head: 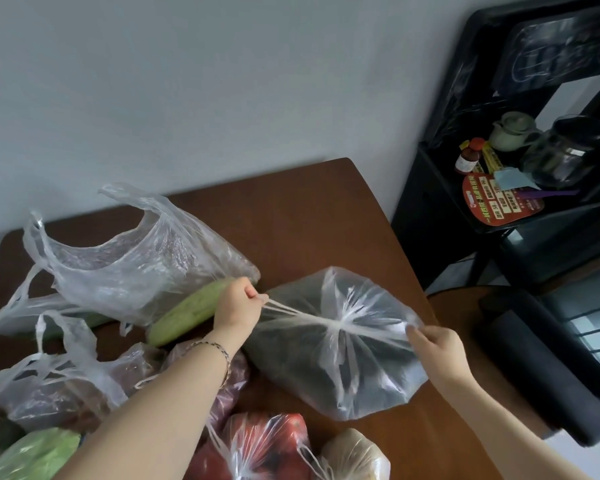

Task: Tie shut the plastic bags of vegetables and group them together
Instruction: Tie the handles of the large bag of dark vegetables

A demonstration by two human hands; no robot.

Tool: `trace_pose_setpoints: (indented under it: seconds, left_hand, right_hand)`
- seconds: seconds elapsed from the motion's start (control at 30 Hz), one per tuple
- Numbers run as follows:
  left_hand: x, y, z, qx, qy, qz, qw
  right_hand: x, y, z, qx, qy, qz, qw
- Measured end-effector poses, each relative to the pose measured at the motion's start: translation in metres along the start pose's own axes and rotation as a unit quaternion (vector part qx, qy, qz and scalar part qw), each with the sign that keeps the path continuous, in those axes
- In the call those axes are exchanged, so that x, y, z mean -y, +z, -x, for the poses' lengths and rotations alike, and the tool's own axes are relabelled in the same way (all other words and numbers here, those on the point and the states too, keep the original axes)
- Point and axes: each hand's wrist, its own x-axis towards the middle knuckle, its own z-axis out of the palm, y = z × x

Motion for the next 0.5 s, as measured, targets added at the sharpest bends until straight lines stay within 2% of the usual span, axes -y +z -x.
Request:
trace_pose_setpoints:
  seconds: [0.07, 0.17, 0.2, 0.27, 0.33, 0.4, 0.43, 0.5]
  left_hand:
    - [0.017, 0.010, 0.001, 0.005, -0.031, -0.015, 0.999]
    - [0.016, 0.020, 0.010, -0.056, -0.031, 0.020, 0.998]
    - [0.013, 0.022, 0.015, -0.068, -0.013, 0.054, 0.996]
    - [0.003, 0.025, 0.026, -0.059, 0.103, 0.094, 0.988]
    - [0.002, 0.035, 0.036, 0.001, 0.238, 0.026, 0.971]
    - [0.007, 0.052, 0.045, 0.095, 0.322, -0.109, 0.936]
    - [0.011, 0.061, 0.047, 0.129, 0.335, -0.171, 0.918]
    - [0.021, 0.072, 0.049, 0.132, 0.348, -0.259, 0.891]
  right_hand:
    - [-0.023, 0.000, -0.002, -0.015, 0.022, 0.028, 0.999]
    - [-0.019, 0.006, -0.004, -0.076, 0.034, -0.015, 0.996]
    - [-0.012, 0.008, -0.005, -0.099, 0.009, -0.035, 0.994]
    - [0.003, 0.019, -0.006, -0.101, -0.092, -0.031, 0.990]
    - [0.005, 0.038, -0.009, -0.025, -0.192, 0.090, 0.977]
    - [-0.011, 0.060, -0.014, 0.040, -0.273, 0.280, 0.920]
    - [-0.020, 0.068, -0.019, 0.054, -0.285, 0.353, 0.889]
    - [-0.030, 0.076, -0.026, 0.067, -0.257, 0.430, 0.863]
